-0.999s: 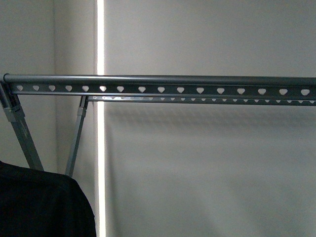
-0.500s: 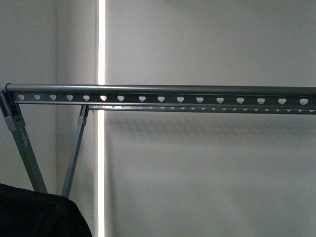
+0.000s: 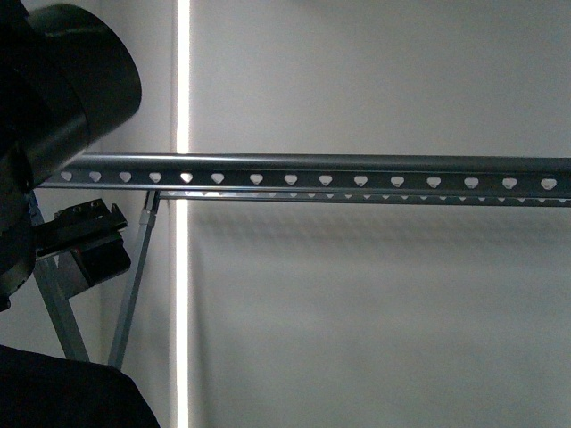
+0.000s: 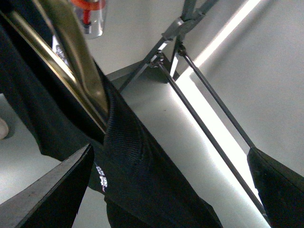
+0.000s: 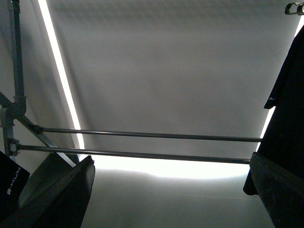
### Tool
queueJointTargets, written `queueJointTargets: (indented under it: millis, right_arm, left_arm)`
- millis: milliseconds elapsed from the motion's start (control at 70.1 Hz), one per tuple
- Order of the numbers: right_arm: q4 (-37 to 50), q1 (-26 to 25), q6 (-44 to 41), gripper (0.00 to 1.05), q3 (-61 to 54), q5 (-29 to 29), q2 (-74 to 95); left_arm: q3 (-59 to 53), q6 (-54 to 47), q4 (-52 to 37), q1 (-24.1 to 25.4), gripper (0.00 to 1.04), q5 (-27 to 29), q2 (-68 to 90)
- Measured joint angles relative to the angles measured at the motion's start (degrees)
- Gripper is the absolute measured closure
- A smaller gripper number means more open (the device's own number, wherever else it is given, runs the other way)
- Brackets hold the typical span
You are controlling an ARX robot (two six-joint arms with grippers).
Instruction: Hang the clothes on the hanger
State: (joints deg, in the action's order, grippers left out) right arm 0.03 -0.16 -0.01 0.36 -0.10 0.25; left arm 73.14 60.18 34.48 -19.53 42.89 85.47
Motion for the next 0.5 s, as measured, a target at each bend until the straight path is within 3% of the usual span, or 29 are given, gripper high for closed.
queueJointTargets:
  millis: [128, 500]
  right_arm:
    - [0.00, 0.00, 0.02, 0.07, 0.00, 0.00, 0.00]
    - [0.00, 0.00, 0.02, 0.07, 0.00, 0.02, 0.00]
  left_arm:
    - [2.10, 5.75, 3.91, 0.07, 0.07, 2.21, 2.67]
    - [2.51, 18.21, 10.88, -0.02, 0.07, -1.09, 6.27]
